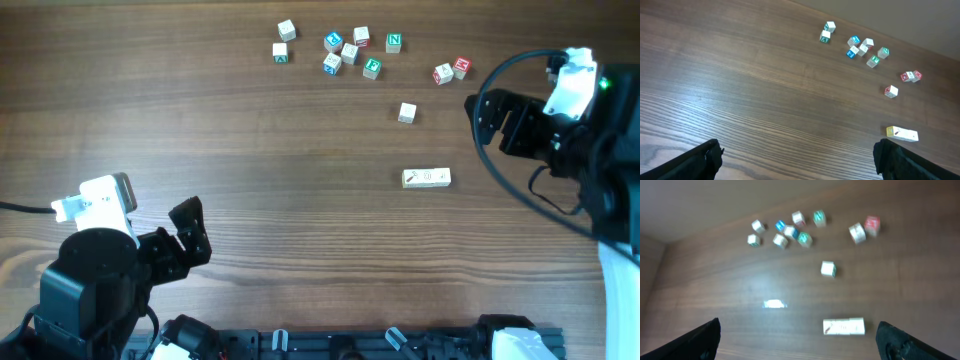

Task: Form a horizontal line

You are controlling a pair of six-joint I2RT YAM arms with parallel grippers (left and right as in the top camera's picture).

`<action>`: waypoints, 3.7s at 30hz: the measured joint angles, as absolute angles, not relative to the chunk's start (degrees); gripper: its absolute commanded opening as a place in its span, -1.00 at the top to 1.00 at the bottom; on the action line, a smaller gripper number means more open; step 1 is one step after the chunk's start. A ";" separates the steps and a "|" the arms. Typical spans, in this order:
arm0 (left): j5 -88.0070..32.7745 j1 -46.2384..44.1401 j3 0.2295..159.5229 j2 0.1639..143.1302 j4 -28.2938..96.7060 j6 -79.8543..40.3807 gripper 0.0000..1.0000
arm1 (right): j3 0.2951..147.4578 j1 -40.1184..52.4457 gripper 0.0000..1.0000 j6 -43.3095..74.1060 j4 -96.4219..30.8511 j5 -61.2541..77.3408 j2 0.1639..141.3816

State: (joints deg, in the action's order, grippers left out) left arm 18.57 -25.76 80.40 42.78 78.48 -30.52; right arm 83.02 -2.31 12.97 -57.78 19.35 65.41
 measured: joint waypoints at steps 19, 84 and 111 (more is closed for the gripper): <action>18.57 -25.76 80.40 42.78 78.48 -30.52 -1.00 | 60.97 -2.31 -0.99 -3.16 -33.50 19.64 23.57; 18.57 -25.76 80.40 42.78 78.48 -30.52 -1.00 | 0.36 -2.28 -1.00 7.20 -0.03 4.40 0.78; 18.57 -25.76 80.40 42.78 78.48 -30.52 -1.00 | 0.36 -2.28 -0.99 7.20 -0.03 4.40 0.78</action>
